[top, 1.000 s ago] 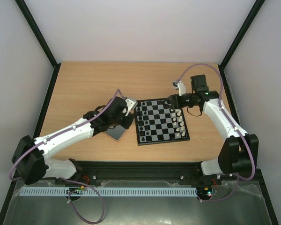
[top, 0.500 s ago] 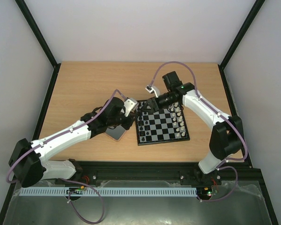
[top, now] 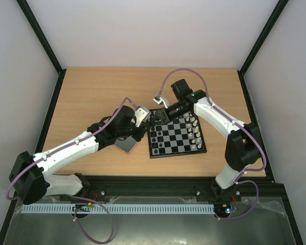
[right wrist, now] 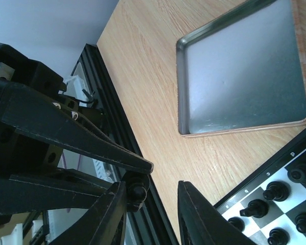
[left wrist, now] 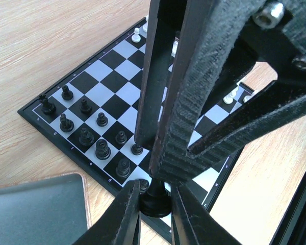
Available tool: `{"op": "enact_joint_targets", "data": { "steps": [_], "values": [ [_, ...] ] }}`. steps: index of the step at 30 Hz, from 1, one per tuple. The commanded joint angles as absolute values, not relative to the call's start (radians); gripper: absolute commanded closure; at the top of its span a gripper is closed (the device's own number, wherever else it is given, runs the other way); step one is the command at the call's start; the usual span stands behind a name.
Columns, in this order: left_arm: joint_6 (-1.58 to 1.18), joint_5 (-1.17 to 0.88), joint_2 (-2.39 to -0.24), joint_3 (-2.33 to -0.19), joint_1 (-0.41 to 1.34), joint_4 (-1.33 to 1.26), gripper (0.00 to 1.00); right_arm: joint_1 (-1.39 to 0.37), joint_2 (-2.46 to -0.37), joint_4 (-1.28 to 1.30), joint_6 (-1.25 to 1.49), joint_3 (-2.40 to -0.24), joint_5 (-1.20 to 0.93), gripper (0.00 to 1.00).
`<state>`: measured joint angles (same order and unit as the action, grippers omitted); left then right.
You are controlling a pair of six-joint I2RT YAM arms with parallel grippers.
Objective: Set up the chess pieces on the board
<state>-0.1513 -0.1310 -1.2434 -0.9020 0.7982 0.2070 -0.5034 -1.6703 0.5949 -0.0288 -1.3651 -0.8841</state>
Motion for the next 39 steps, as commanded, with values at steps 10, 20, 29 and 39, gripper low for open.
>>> {"op": "enact_joint_targets", "data": {
  "steps": [10,20,29,39],
  "values": [
    [-0.137,-0.14,-1.23,-0.891,0.802,0.182,0.91,-0.52,-1.689,0.653,-0.035,-1.385,-1.006,0.8],
    [-0.136,-0.137,-1.227,-0.891,0.802,0.181,0.9,-0.528,-1.671,0.647,-0.047,-1.361,-1.005,0.91],
    [-0.144,-0.107,-1.208,-0.89,0.802,0.191,0.64,-0.529,-1.627,0.627,-0.066,-1.361,-0.892,0.96],
    [-0.181,0.002,-1.048,-0.829,0.727,0.152,0.4,-0.529,-1.477,0.545,-0.17,-1.213,-0.585,0.96]
  ]
}}
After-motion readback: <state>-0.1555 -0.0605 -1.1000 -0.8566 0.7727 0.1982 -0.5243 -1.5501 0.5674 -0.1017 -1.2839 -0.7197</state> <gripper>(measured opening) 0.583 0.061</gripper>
